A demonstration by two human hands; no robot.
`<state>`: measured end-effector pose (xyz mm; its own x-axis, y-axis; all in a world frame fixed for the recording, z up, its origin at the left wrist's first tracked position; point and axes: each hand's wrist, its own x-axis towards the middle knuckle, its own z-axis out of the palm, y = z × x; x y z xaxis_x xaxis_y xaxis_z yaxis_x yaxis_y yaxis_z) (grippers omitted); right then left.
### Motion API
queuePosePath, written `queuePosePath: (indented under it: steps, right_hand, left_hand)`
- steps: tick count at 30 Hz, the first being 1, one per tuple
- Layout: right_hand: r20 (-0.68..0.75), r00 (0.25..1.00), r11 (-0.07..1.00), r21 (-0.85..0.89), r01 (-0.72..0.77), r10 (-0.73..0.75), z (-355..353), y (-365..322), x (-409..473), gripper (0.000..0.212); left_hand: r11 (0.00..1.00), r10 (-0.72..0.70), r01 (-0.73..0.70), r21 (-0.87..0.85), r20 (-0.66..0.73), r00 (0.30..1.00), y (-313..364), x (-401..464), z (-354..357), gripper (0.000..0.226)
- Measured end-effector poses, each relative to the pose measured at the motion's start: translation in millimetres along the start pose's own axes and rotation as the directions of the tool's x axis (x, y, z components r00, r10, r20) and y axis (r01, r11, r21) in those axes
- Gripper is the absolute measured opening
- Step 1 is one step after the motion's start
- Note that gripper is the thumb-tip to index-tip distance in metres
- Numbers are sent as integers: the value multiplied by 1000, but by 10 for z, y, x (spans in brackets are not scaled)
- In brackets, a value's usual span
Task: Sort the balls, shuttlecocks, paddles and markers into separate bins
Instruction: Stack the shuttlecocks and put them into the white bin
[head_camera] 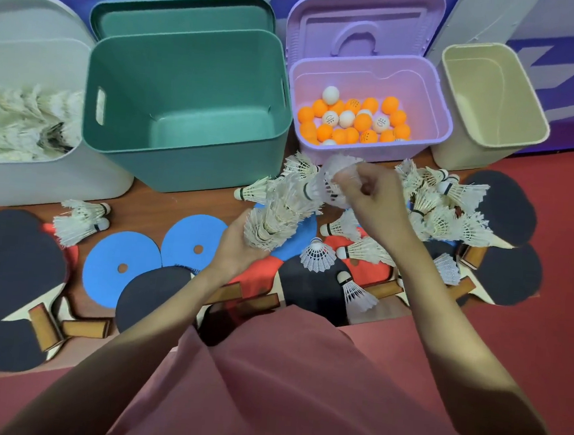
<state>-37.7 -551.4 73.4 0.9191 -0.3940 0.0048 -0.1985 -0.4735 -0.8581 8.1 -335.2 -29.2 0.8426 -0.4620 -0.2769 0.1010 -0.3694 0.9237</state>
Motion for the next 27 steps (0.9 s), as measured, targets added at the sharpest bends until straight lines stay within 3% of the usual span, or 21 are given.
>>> queuePosePath:
  steps: [2, 6, 9, 15, 20, 21, 23, 25, 27]
  right_hand:
    - [81, 997, 997, -75, -3, 9, 107, 28, 17, 44]
    - [72, 997, 991, -132, -12, 22, 222, -3, 14, 13]
    - [53, 998, 993, -113, -40, 46, 260, -9, 21, 32]
    - [-12, 998, 989, 130, -64, 66, 225, -129, 34, 16]
    - [-67, 994, 941, 334, -59, 86, 230, -39, -71, 25]
    - [-74, 992, 960, 267, -80, 103, 256, 68, -92, 26]
    - [26, 992, 989, -85, -121, 124, 293, 355, -126, 21]
    - [256, 936, 882, -459, -104, 243, 342, 613, -195, 21]
    - [402, 841, 790, -612, -47, 361, 430, 827, -289, 33]
  left_hand:
    - [1000, 18, -18, 4, 9, 1000, 26, 12, 24, 51]
    - [1000, 29, -29, 4, 1, 1000, 22, 50, 38, 49]
    - [1000, 18, -18, 7, -4, 1000, -4, 57, 16, 50]
    - [997, -11, 8, -76, -43, 999, -65, 53, -21, 57]
    - [993, 4, -15, -119, -88, 996, -66, 8, -33, 51]
    - [993, 1, -12, -119, -90, 996, -77, -1, -48, 50]
    - [993, -12, 3, -122, -78, 997, -105, -17, -81, 54]
    - [993, -32, 24, -113, -75, 997, -129, -39, -135, 64]
    - [994, -41, 33, -101, -71, 997, -159, -54, -174, 65]
